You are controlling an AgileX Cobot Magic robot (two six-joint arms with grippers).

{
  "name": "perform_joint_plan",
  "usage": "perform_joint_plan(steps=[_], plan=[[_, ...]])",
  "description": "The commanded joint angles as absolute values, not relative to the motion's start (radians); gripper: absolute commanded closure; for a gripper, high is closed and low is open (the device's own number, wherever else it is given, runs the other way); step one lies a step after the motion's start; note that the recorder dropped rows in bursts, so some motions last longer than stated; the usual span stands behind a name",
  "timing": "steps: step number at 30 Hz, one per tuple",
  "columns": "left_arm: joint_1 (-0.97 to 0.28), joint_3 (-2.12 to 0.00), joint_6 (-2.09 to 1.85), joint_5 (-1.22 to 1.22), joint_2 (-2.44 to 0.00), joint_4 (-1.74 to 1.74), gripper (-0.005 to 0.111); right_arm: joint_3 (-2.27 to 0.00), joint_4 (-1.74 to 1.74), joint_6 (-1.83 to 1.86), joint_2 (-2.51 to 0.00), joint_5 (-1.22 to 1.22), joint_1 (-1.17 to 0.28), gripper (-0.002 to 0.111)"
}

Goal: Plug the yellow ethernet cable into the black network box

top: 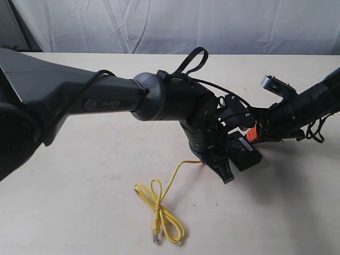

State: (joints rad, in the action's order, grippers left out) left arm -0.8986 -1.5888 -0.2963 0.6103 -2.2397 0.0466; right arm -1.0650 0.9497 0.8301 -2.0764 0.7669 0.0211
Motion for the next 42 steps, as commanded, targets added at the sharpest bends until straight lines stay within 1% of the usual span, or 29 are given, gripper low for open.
perform_joint_plan(steps=[1, 31, 42], plan=[[-0.900, -1.592, -0.291, 0.625, -2.232, 0.058, 0.107, -1.063, 0.941, 0.833, -2.089, 0.768, 0.020, 0.109], [-0.900, -1.592, -0.291, 0.594, -2.222, 0.154, 0.107, -1.063, 0.941, 0.833, -2.089, 0.770, 0.020, 0.109], [-0.900, -1.592, -0.291, 0.652, -2.220, 0.121, 0.107, -1.063, 0.941, 0.833, -2.089, 0.766, 0.020, 0.109]])
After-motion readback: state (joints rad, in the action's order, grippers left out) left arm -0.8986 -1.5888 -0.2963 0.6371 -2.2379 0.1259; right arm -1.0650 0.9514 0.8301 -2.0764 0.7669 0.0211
